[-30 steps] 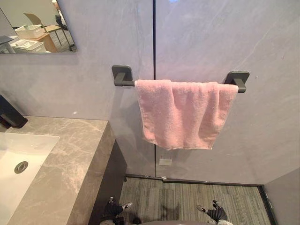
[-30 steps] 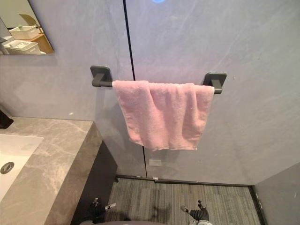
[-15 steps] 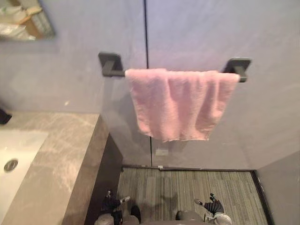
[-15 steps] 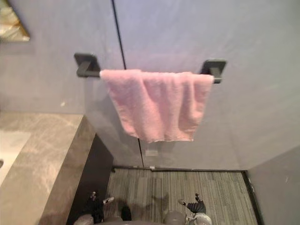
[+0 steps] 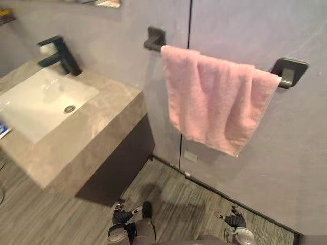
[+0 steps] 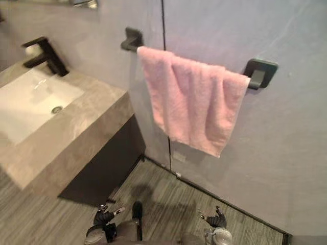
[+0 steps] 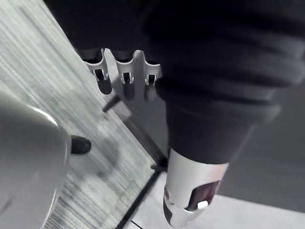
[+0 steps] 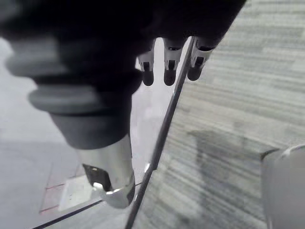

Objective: Organize washtable

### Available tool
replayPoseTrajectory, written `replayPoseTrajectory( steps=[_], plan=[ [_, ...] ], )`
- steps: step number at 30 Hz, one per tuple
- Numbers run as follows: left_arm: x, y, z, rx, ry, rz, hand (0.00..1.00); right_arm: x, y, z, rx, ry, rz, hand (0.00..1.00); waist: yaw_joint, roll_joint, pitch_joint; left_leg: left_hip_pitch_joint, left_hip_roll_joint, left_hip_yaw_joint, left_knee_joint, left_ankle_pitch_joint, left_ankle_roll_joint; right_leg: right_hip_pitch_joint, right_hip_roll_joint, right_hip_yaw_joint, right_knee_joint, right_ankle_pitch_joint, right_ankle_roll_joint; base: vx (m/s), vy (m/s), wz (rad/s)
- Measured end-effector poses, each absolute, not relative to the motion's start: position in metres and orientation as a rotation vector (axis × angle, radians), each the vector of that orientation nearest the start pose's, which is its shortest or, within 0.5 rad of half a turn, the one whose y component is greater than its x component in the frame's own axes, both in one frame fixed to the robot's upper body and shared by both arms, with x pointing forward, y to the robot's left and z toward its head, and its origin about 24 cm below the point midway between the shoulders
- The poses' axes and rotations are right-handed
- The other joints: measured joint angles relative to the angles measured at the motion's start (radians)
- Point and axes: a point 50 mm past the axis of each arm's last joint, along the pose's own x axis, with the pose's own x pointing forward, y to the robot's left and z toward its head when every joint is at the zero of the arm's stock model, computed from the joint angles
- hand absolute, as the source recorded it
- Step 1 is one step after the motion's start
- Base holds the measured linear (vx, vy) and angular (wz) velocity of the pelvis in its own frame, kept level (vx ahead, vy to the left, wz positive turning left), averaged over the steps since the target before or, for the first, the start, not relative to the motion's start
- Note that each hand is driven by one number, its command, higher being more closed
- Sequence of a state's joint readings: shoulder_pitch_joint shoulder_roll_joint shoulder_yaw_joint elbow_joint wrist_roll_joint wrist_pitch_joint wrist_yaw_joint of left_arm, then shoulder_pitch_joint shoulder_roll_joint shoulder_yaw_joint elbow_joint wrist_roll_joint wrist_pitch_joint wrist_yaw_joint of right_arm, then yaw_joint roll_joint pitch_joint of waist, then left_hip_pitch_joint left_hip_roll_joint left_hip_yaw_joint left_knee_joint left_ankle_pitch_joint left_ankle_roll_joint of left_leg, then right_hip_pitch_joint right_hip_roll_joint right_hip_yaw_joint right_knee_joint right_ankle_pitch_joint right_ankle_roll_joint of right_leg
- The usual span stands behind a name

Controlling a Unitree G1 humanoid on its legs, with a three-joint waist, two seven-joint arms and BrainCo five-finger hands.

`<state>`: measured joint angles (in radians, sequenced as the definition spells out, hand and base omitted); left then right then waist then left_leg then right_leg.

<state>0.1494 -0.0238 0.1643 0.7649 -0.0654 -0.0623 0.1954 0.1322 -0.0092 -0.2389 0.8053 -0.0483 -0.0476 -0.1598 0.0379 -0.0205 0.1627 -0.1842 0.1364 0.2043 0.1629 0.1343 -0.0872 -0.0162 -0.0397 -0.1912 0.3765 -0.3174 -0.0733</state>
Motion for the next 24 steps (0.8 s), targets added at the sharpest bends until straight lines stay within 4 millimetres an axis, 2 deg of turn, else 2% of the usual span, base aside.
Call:
replayPoseTrajectory(
  steps=[1,2,3,5,6,8,9,10,11,13,15,16,17,18,21,22,23,24],
  plan=[
    [0.125,0.187,-0.136,-0.062,0.852,0.412,0.0,0.12,-0.206,-0.138,-0.034,0.89,-0.399,0.0,-0.001,-0.005,0.003,0.005,-0.001,0.023,0.048,-0.042,0.001,-0.008,-0.01,-0.019,0.002,0.008,-0.006,-0.2,-0.117,0.89],
    [0.127,0.187,-0.136,-0.063,0.855,0.413,0.0,0.118,-0.204,-0.139,-0.031,0.9,-0.4,0.0,-0.001,-0.009,0.007,0.025,0.0,0.065,0.13,-0.116,0.021,-0.006,-0.025,-0.065,-0.016,0.027,-0.014,-0.24,-0.069,1.03],
    [0.127,0.186,-0.137,-0.064,0.861,0.411,0.0,0.116,-0.203,-0.141,-0.028,0.912,-0.399,0.0,-0.001,-0.007,0.005,0.051,0.002,0.1,0.189,-0.17,0.023,-0.008,-0.036,-0.112,-0.038,0.043,-0.02,-0.26,-0.042,1.16],
    [0.124,0.185,-0.139,-0.062,0.877,0.405,0.0,0.111,-0.204,-0.144,-0.027,0.938,-0.401,0.0,-0.005,-0.002,0.003,0.118,0.006,0.136,0.224,-0.234,0.029,0.008,-0.047,-0.178,-0.083,0.066,-0.016,-0.23,0.008,1.24],
    [0.121,0.18,-0.145,-0.052,0.925,0.369,0.0,0.113,-0.205,-0.144,-0.013,0.943,-0.418,0.0,-0.034,0.017,-0.01,0.207,0.014,0.175,0.168,-0.261,0.029,0.02,-0.054,-0.275,-0.143,0.106,-0.006,-0.19,0.028,1.47],
    [0.123,0.171,-0.147,-0.031,0.945,0.309,0.0,0.112,-0.208,-0.145,-0.016,0.951,-0.435,0.0,-0.057,0.032,-0.02,0.273,0.029,0.241,0.057,-0.258,0.025,0.009,-0.06,-0.351,-0.166,0.135,0.006,-0.17,0.125,1.8],
    [0.126,0.164,-0.148,-0.006,0.958,0.261,0.0,0.118,-0.21,-0.144,-0.01,0.941,-0.445,0.0,-0.081,0.05,-0.027,0.317,0.034,0.275,-0.066,-0.188,-0.017,-0.008,-0.065,-0.406,-0.172,0.152,0.02,-0.19,0.219,1.91],
    [0.13,0.16,-0.148,0.001,0.955,0.24,0.0,0.118,-0.21,-0.144,0.0,0.942,-0.456,0.0,-0.084,0.063,-0.026,0.336,0.035,0.255,-0.14,-0.146,-0.059,-0.013,-0.063,-0.438,-0.175,0.161,0.028,-0.18,0.213,1.64],
    [0.132,0.16,-0.147,0.013,0.953,0.23,0.0,0.122,-0.21,-0.144,0.007,0.94,-0.456,0.0,-0.077,0.066,-0.023,0.332,0.036,0.235,-0.19,-0.148,-0.058,-0.017,-0.054,-0.453,-0.19,0.186,0.031,-0.16,0.208,0.95],
    [0.132,0.171,-0.146,0.064,0.95,0.223,0.0,0.129,-0.199,-0.145,0.03,0.941,-0.432,0.0,-0.073,0.052,-0.02,0.317,0.032,0.201,-0.196,-0.165,-0.036,0.003,-0.05,-0.451,-0.229,0.233,0.047,-0.18,0.278,0.93],
    [0.124,0.18,-0.148,0.086,0.966,0.237,0.0,0.134,-0.191,-0.145,0.048,0.938,-0.417,0.0,-0.064,0.043,-0.02,0.319,0.014,0.181,-0.193,-0.168,-0.03,0.031,-0.057,-0.44,-0.264,0.261,0.062,-0.13,0.21,0.58],
    [0.114,0.187,-0.15,0.094,0.988,0.257,0.0,0.135,-0.189,-0.145,0.047,0.937,-0.407,0.0,-0.051,0.041,-0.021,0.318,-0.003,0.176,-0.183,-0.177,-0.015,0.051,-0.069,-0.436,-0.285,0.277,0.078,-0.12,0.131,0.19],
    [0.109,0.19,-0.151,0.095,0.999,0.269,0.0,0.134,-0.189,-0.145,0.047,0.939,-0.408,0.0,-0.047,0.044,-0.021,0.319,-0.009,0.172,-0.183,-0.177,-0.014,0.06,-0.072,-0.436,-0.296,0.286,0.084,-0.19,0.169,0.27],
    [0.098,0.197,-0.153,0.077,1.02,0.317,0.0,0.133,-0.19,-0.146,0.045,0.942,-0.41,0.0,-0.048,0.053,-0.018,0.316,-0.019,0.154,-0.184,-0.183,0.003,0.071,-0.075,-0.44,-0.318,0.303,0.093,-0.16,0.117,0.21],
    [0.087,0.204,-0.155,0.071,1.049,0.356,0.0,0.132,-0.19,-0.146,0.043,0.949,-0.408,0.0,-0.038,0.054,-0.016,0.298,-0.038,0.125,-0.192,-0.175,0.02,0.071,-0.086,-0.458,-0.339,0.315,0.104,-0.15,0.054,0.28],
    [0.084,0.208,-0.155,0.07,1.055,0.377,0.0,0.132,-0.194,-0.146,0.032,0.948,-0.412,0.0,-0.046,0.056,-0.011,0.255,-0.044,0.103,-0.159,-0.187,0.025,0.062,-0.105,-0.484,-0.334,0.307,0.11,-0.13,0.061,0.81],
    [0.084,0.21,-0.154,0.064,1.049,0.389,0.0,0.131,-0.199,-0.147,0.017,0.957,-0.416,0.0,-0.05,0.054,0.006,0.191,-0.036,0.097,-0.077,-0.223,0.044,0.057,-0.119,-0.522,-0.321,0.297,0.123,-0.12,0.065,0.9],
    [0.084,0.21,-0.154,0.06,1.049,0.393,0.0,0.13,-0.202,-0.147,0.01,0.962,-0.42,0.0,-0.049,0.058,0.014,0.17,-0.023,0.115,-0.041,-0.238,0.045,0.057,-0.123,-0.539,-0.32,0.296,0.124,-0.11,0.08,1.0]
  ],
)
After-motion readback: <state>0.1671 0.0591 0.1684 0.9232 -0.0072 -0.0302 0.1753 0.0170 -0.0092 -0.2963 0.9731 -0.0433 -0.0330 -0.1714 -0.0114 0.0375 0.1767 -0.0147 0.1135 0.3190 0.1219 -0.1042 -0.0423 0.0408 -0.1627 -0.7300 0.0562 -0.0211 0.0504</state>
